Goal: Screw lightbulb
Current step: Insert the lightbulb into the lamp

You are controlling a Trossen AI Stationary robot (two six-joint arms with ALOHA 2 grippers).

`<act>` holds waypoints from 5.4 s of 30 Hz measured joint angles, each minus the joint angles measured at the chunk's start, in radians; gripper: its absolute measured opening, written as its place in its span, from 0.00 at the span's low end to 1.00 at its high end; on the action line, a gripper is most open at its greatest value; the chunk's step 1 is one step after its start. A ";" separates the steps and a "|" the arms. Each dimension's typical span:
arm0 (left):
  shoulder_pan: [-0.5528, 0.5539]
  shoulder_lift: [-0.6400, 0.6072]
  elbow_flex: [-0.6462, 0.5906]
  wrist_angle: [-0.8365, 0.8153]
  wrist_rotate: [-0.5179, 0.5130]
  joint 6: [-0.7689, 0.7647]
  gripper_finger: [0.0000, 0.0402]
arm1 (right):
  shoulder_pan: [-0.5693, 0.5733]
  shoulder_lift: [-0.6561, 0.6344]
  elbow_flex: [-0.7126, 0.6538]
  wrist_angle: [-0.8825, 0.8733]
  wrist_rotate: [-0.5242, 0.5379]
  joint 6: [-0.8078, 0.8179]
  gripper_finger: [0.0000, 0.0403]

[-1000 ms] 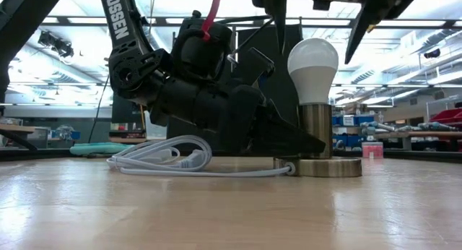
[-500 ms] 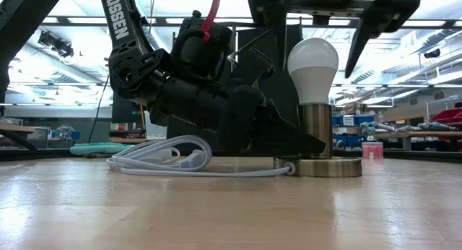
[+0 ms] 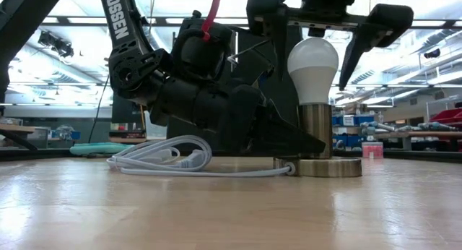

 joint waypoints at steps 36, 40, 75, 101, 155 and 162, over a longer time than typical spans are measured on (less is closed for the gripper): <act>0.000 0.000 0.000 0.000 0.000 -0.003 0.49 | 0.001 0.029 0.000 0.056 -0.024 -0.041 0.78; 0.000 0.000 0.000 0.000 0.000 -0.003 0.49 | 0.000 0.029 0.000 0.048 -0.019 -0.040 0.76; 0.000 0.000 0.000 -0.001 -0.002 -0.004 0.49 | 0.000 0.033 0.000 0.023 -0.042 0.011 0.76; 0.000 0.000 -0.001 0.000 -0.009 -0.008 0.49 | -0.006 0.033 -0.019 0.047 -0.047 0.107 0.89; 0.000 0.000 0.000 0.000 -0.022 -0.016 0.49 | 0.014 0.034 -0.034 0.069 -0.012 0.302 0.63; -0.001 0.000 0.000 0.000 -0.035 -0.023 0.49 | 0.031 0.034 -0.034 0.076 -0.003 0.419 0.68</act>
